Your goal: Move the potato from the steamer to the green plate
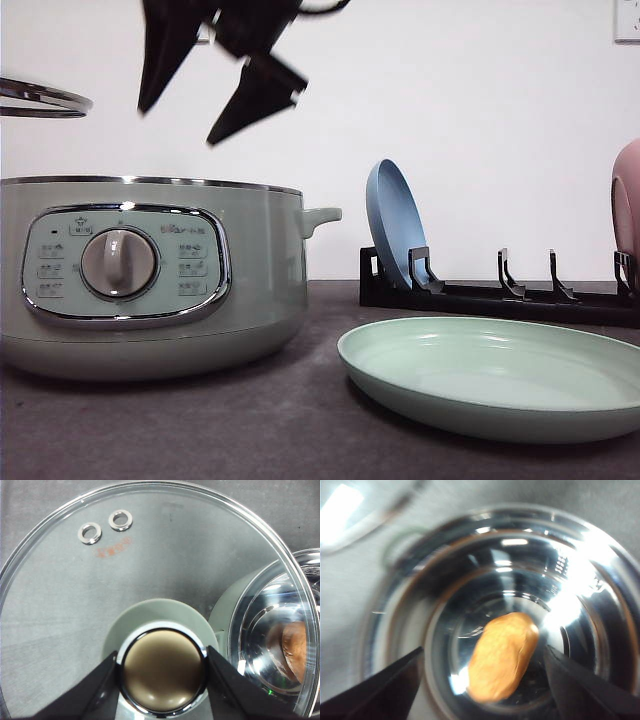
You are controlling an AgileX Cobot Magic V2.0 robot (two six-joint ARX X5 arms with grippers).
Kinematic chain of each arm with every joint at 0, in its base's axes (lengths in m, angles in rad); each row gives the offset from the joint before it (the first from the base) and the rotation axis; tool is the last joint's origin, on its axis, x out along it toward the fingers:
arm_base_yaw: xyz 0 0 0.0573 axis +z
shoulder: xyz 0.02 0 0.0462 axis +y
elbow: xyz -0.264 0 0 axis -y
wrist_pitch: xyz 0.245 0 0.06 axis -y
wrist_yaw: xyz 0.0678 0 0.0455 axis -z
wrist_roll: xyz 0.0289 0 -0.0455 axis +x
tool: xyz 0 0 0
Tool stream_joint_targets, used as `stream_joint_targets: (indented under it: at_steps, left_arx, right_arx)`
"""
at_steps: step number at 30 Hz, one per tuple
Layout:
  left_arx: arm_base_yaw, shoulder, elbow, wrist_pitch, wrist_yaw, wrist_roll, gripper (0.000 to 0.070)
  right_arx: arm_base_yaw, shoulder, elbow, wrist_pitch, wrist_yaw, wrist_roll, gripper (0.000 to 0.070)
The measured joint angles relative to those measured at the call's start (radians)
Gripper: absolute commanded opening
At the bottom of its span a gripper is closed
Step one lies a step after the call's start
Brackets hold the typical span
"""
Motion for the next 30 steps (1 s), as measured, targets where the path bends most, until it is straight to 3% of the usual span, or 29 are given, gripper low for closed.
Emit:
stream_joint_targets:
  at_steps: [6, 17, 30]
  left_arx:
    - [0.0, 0.0, 0.0, 0.0, 0.0, 0.0, 0.0001]
    - [0.0, 0.0, 0.0, 0.0, 0.0, 0.0, 0.0001]
    - [0.0, 0.0, 0.0, 0.0, 0.0, 0.0, 0.0001]
  right_arx:
    - [0.024, 0.051, 0.0, 0.042, 0.077, 0.0, 0.0496]
    - [0.046, 0.124, 0.005, 0.059, 0.129, 0.001, 0.0497]
    - [0.051, 0.171, 0.005, 0.054, 0.134, 0.001, 0.0497]
